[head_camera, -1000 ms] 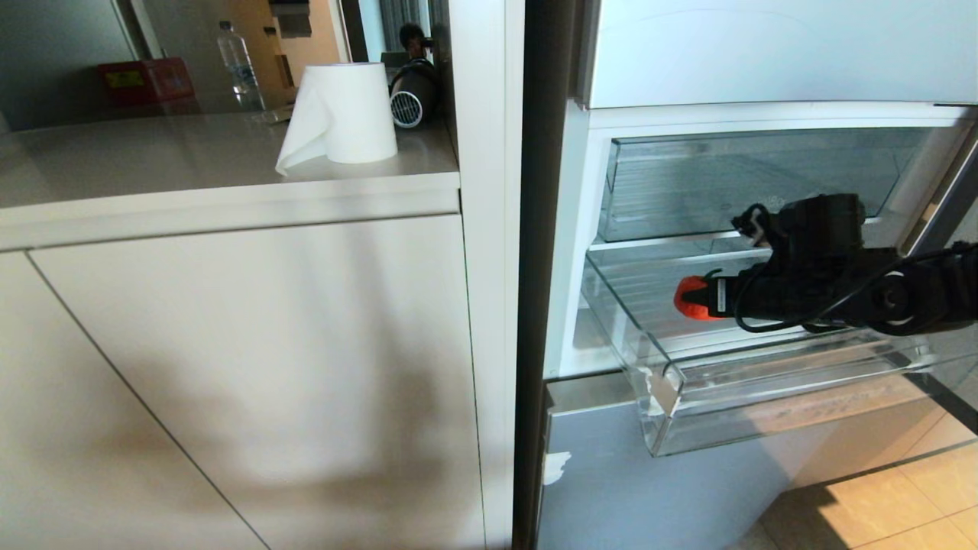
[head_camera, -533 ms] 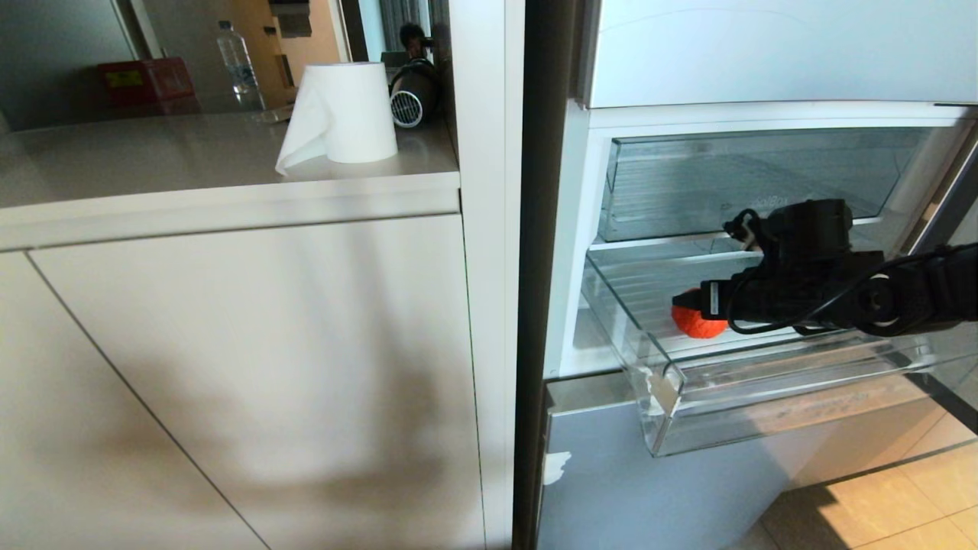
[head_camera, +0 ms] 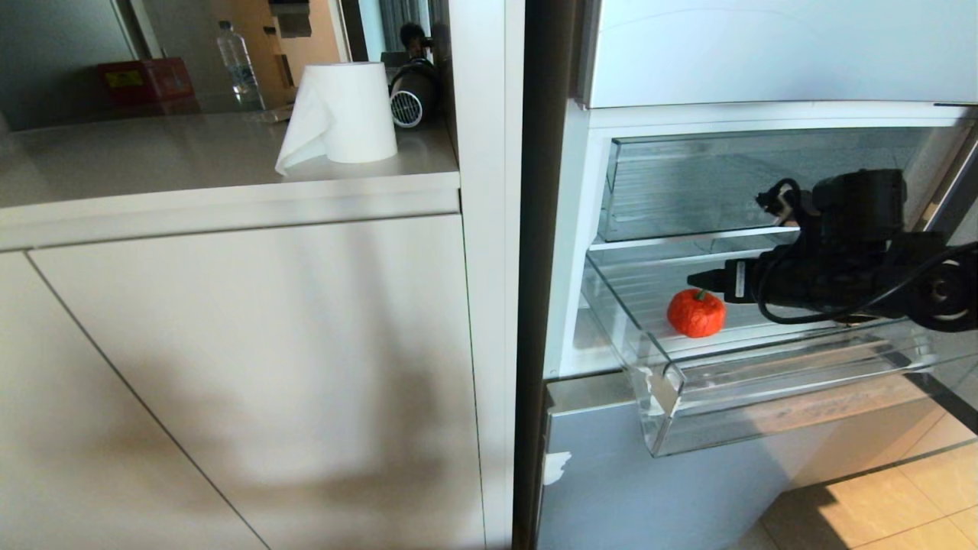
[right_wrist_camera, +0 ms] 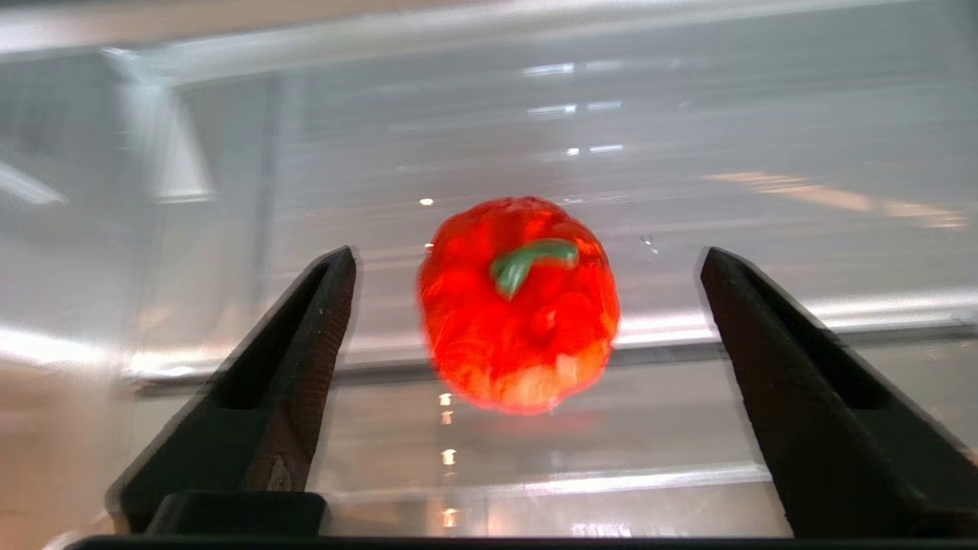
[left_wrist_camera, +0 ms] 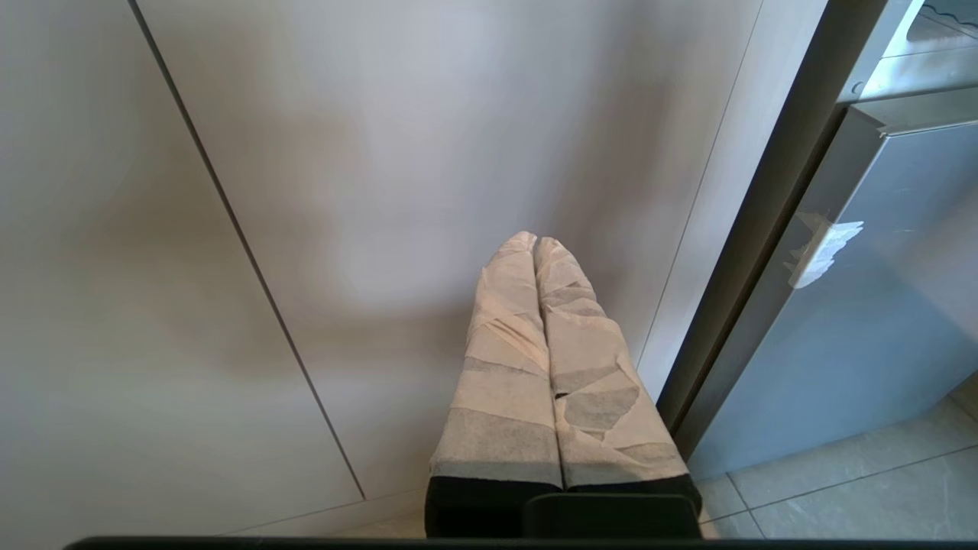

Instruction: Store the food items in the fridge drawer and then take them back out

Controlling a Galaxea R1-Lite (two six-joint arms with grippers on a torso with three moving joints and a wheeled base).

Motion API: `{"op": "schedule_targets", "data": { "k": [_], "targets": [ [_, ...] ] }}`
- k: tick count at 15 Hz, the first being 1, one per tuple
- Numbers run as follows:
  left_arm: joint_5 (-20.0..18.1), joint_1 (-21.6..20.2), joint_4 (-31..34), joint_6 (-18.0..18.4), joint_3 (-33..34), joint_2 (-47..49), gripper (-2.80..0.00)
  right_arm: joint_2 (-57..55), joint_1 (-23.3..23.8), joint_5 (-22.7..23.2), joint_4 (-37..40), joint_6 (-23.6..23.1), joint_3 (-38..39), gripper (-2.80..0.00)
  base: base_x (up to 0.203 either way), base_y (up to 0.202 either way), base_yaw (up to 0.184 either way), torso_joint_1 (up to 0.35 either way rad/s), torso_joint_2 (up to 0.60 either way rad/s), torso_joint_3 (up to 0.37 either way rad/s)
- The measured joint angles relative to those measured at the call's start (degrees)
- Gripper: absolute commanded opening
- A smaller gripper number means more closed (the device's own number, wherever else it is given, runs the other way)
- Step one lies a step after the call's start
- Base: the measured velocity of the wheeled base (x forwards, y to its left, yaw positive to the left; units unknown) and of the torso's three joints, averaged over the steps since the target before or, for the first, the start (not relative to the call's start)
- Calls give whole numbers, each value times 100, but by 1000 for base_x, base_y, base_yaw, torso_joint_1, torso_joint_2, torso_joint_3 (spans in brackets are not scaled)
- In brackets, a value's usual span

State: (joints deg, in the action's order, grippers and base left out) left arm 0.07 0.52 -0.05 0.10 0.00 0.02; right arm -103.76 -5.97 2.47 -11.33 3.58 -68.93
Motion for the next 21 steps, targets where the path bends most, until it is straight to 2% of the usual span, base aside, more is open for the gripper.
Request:
{"op": "schedule_targets", "data": {
  "k": [3, 7, 14, 16, 21],
  "targets": [
    [0, 0, 0, 0, 0, 0, -280, 968, 2, -15, 4, 29, 639, -280, 0, 0, 0, 0, 0, 0],
    [0, 0, 2, 0, 0, 0, -280, 3078, 34, -25, 35, 74, 1863, -280, 0, 0, 0, 0, 0, 0],
    [0, 0, 0, 0, 0, 0, -280, 7103, 472, -31, 207, -59, 5511, -280, 0, 0, 0, 0, 0, 0],
    [0, 0, 0, 0, 0, 0, -280, 7645, 534, -27, 215, -84, 5953, -280, 0, 0, 0, 0, 0, 0],
    [0, 0, 2, 0, 0, 0, -280, 8137, 553, -23, 210, -168, 6330, -280, 0, 0, 0, 0, 0, 0]
  ]
}}
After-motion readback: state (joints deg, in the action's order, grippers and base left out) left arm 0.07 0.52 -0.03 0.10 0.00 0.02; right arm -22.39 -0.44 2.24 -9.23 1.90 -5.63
